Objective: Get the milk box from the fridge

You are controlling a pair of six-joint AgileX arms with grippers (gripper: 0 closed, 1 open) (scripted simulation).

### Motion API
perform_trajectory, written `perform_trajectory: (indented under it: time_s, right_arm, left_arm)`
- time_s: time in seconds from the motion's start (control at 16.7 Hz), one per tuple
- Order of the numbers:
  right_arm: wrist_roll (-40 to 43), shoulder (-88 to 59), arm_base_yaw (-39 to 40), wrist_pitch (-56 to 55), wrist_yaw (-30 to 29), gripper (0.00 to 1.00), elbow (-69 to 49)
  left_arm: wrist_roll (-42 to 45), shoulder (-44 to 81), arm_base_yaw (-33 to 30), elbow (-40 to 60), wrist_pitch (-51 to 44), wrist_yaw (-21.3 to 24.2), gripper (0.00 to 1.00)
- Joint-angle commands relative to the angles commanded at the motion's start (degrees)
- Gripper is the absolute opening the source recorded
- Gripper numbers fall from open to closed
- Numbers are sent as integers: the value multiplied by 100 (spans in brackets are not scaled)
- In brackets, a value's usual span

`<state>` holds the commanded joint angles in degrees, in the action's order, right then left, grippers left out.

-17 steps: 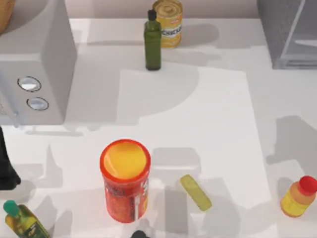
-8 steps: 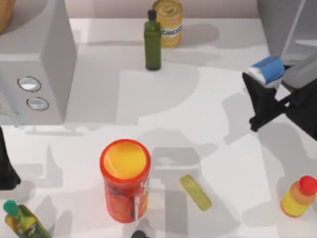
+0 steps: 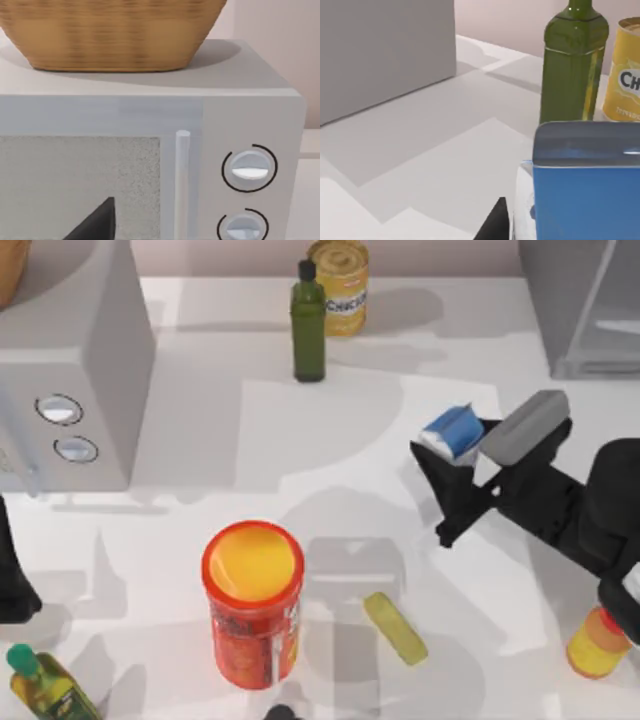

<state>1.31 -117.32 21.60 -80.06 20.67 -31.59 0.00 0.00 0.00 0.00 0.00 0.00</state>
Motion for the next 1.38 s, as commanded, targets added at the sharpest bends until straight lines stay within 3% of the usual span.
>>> perform_trajectory:
  time_s: [0.42,1.02,1.38]
  right_arm:
    - [-12,-54,-14,-29,6,0,-2]
    - [-38,-708,377,130,-268,0,-1381]
    - [-30,-1222,376,230,-366,0,-1453]
  left_arm:
    - [0,0,0,0,0,0,100]
    - [0,0,0,0,0,0,100]
    - [0,0,0,0,0,0,100]
